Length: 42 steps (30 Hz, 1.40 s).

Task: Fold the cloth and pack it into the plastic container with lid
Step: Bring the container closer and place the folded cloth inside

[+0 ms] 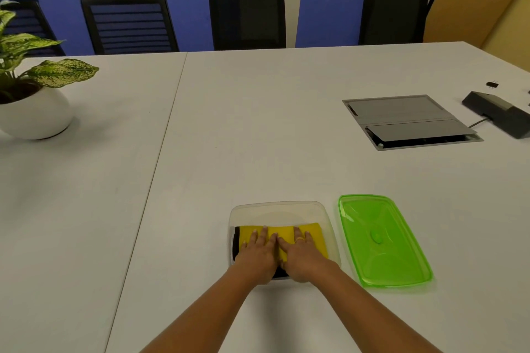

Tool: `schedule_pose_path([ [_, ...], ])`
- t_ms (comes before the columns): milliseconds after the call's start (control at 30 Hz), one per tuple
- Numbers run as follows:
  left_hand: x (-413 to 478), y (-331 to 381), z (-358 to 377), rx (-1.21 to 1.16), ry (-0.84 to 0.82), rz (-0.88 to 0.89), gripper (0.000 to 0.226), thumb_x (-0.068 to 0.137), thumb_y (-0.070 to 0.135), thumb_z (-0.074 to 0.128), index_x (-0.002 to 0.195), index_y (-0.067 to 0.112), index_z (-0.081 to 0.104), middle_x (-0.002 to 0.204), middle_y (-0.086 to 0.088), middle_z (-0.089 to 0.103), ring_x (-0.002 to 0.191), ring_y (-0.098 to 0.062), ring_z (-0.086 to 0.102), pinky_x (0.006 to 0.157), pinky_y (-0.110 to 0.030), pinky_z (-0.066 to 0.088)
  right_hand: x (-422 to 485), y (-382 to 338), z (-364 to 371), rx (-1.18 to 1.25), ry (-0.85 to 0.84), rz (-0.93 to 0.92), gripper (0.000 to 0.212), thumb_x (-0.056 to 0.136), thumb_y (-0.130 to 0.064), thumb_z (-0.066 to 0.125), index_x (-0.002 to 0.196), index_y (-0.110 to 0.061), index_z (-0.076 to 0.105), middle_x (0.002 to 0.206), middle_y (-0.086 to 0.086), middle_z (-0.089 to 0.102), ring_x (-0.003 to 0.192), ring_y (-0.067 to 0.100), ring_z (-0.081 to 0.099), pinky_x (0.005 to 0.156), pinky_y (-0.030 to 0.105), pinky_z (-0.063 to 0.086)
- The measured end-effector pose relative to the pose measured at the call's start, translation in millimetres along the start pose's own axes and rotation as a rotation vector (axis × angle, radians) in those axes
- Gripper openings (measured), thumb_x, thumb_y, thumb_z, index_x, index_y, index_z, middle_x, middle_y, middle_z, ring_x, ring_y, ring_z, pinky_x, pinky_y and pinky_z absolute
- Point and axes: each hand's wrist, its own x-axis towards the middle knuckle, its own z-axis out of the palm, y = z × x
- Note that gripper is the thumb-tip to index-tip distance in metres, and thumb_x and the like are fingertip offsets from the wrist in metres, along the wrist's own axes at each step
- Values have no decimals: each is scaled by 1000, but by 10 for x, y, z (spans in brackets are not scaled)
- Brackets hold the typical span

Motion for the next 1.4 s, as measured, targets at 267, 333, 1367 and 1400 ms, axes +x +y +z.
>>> schedule_pose_path([
  [267, 63, -44, 58, -11, -118, -13, 72, 96, 49, 27, 147, 19, -15, 155, -5, -26, 143, -27, -22, 117, -46, -8, 108, 18, 21, -104, -181, 39, 71, 97, -29, 38, 145, -30, -15, 151, 15, -30, 140, 38, -22, 117, 53, 5],
  [333, 61, -43, 55, -11, -138, -18, 73, 95, 50, 26, 146, 19, -16, 154, -5, -27, 143, -27, -23, 117, -46, -9, 94, 6, -33, -111, -216, 43, 70, 98, -29, 36, 145, -29, -16, 151, 14, -30, 140, 39, -20, 117, 53, 4],
  [1367, 37, -344, -28, -46, -24, -46, 69, 96, 43, 36, 148, 22, -5, 158, -5, -13, 146, -24, -10, 119, -41, 1, -6, -112, -112, -30, -122, 3, 65, 97, -12, 42, 147, -31, 6, 153, 20, -21, 143, 38, -8, 117, 45, 17],
  [1400, 22, -352, -44, -80, 10, -54, 67, 96, 41, 37, 149, 22, 1, 159, -6, -9, 147, -24, -6, 119, -40, 4, -5, -124, -99, -8, -103, -6, 63, 97, -13, 42, 147, -30, 7, 153, 19, -20, 143, 37, -8, 117, 44, 17],
])
